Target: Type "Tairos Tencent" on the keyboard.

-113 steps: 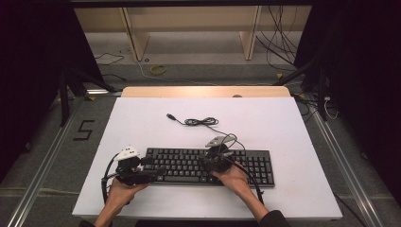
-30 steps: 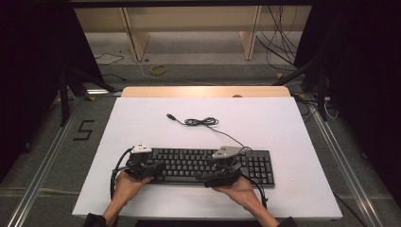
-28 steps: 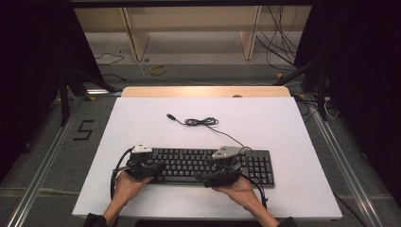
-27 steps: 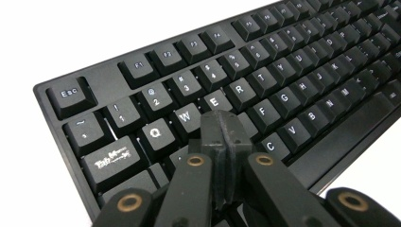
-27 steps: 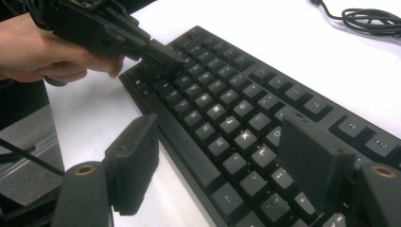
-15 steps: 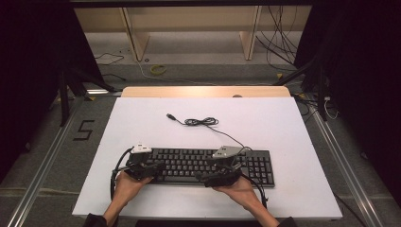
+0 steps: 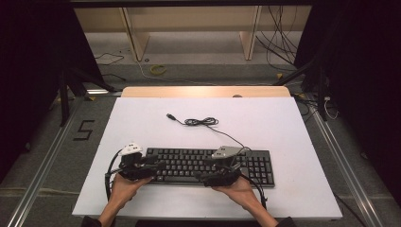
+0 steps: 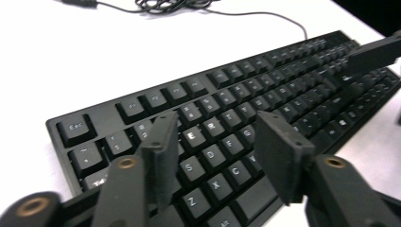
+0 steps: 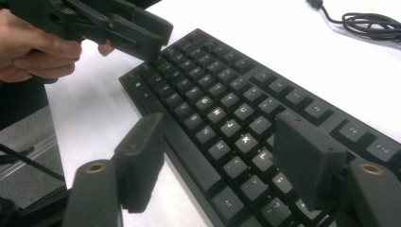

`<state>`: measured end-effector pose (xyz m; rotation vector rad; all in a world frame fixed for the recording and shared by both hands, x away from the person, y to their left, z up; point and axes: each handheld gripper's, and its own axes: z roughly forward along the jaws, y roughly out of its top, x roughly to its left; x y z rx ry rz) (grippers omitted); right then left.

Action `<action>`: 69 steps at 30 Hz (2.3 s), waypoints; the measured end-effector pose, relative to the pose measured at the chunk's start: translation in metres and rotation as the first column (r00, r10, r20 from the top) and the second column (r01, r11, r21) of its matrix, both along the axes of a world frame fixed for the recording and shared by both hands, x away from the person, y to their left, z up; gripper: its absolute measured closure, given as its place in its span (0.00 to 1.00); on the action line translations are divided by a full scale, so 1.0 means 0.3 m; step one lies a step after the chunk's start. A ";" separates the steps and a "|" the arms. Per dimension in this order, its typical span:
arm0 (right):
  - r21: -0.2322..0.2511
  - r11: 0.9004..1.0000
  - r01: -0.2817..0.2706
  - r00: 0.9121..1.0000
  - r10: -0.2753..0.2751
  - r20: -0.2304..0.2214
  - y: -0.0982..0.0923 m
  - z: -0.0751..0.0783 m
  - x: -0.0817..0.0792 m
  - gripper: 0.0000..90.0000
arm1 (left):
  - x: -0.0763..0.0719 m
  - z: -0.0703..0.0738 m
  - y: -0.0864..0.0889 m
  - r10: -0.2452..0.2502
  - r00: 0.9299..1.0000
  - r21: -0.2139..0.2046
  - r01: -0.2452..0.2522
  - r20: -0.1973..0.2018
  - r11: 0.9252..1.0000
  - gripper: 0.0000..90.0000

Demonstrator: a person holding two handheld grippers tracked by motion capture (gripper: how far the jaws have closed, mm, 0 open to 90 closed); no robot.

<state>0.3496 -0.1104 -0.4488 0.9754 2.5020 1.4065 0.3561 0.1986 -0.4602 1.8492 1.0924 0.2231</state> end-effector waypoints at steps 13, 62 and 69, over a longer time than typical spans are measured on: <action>-0.011 1.000 -0.022 1.000 0.022 -0.013 0.028 -0.013 0.000 0.61 | -0.037 0.011 0.016 0.004 0.999 -0.067 -0.002 0.040 0.998 0.38; -0.132 0.989 -0.070 0.997 0.068 -0.020 0.135 -0.104 -0.001 1.00 | -0.104 0.011 0.011 -0.017 0.996 -0.056 0.022 0.090 0.998 0.27; -0.157 0.985 -0.068 0.998 0.067 -0.013 0.139 -0.114 0.000 1.00 | -0.103 0.011 0.012 -0.016 0.996 -0.050 0.020 0.090 0.999 0.27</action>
